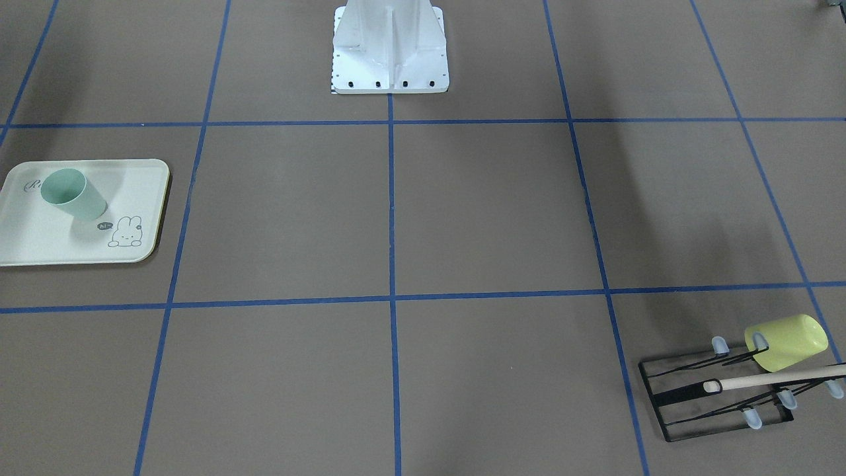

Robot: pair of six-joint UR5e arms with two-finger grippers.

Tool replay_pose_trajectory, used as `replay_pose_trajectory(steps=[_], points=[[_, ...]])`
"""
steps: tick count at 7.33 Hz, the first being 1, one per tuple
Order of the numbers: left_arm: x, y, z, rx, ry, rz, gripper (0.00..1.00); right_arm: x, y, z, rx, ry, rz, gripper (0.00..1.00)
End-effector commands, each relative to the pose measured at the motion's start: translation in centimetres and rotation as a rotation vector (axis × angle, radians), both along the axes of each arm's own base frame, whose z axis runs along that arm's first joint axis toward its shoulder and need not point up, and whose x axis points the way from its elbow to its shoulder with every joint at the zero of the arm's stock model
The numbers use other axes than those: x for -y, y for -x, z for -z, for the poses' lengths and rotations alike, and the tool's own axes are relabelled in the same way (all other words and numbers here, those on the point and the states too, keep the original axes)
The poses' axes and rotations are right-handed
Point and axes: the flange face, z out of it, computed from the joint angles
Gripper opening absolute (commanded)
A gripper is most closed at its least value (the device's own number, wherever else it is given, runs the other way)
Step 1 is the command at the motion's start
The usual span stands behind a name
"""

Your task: Left arm grabs green cup and hands to right arm on tray

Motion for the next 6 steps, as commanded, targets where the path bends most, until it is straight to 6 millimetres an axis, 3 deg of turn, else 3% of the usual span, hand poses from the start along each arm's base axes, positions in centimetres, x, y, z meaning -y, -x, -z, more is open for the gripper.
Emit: replay_pose_trajectory(steps=[1, 6], points=[[-0.48, 0.09, -0.28, 0.003, 0.006, -0.005, 1.0, -0.03, -0.02, -0.07, -0.004, -0.007, 0.004, 1.0], [-0.48, 0.14, -0.31, 0.001, 0.007, -0.001, 1.0, -0.14, 0.04, -0.86, 0.0, -0.022, -0.003, 1.0]])
